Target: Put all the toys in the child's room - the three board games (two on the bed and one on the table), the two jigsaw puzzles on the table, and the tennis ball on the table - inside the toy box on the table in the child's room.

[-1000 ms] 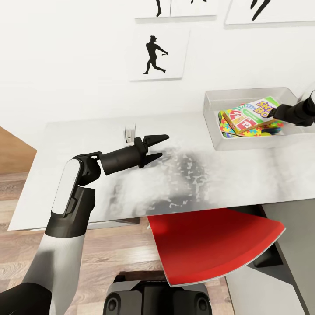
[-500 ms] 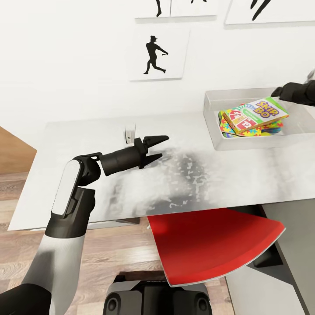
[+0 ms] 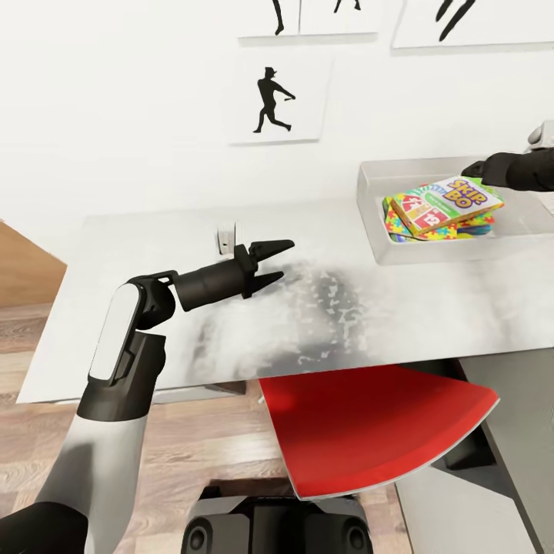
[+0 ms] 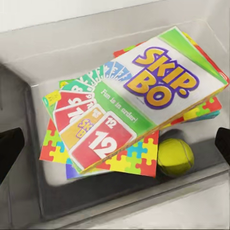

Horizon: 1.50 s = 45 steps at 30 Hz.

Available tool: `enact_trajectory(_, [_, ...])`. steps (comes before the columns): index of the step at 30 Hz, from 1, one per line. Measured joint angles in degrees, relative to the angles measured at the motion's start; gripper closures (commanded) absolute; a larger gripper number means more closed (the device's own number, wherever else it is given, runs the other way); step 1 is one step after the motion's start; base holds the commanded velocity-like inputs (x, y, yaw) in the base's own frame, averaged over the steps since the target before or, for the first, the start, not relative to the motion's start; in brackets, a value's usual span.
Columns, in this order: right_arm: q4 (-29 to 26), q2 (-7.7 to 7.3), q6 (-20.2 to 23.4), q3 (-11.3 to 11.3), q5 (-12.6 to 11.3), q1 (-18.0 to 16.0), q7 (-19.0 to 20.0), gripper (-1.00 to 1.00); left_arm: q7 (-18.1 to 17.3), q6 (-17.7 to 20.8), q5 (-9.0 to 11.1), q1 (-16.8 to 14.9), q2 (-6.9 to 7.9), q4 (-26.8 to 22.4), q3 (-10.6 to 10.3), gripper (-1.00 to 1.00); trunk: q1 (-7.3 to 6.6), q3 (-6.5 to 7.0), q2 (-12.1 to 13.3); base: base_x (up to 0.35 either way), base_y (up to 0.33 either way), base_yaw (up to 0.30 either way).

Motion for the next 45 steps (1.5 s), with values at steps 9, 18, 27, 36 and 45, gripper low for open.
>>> enact_trajectory(9, [-1.29, -0.23, 0.00, 0.03, -1.42, 1.55, -0.05, -1.00, 0.01, 0.04, -0.02, 0.04, 0.06, 0.00, -0.13, -1.00, 0.01, 0.78, 0.01, -0.254, 0.000, 0.000])
enact_trajectory(18, [-1.58, -0.28, 0.00, 0.00, -1.64, 2.50, -0.09, -1.00, -0.04, 0.05, -0.03, 0.07, 0.12, 0.00, -0.09, -1.00, 0.00, 1.61, 0.01, -0.261, 0.007, 0.000])
enact_trajectory(27, [-1.69, -0.28, 0.01, -0.04, -1.63, 2.81, -0.21, -1.00, -0.19, 0.05, 0.00, 0.11, 0.15, 0.00, 0.11, -1.00, -0.01, 2.45, 0.00, -0.084, 0.004, 0.000])
enact_trajectory(36, [-1.72, -0.29, 0.00, -0.05, -1.58, 2.90, -0.51, -1.00, -0.35, 0.07, -0.02, 0.12, 0.09, 0.00, 0.03, -1.00, -0.02, 3.29, 0.00, -0.024, 0.063, -0.014])
enact_trajectory(45, [-1.71, -0.64, -0.01, -0.11, -1.49, 2.95, -0.70, -1.00, -0.44, 0.13, -0.03, 0.12, 0.12, 0.00, 0.17, -1.00, -0.02, 4.13, 0.00, -0.007, 0.217, -0.094])
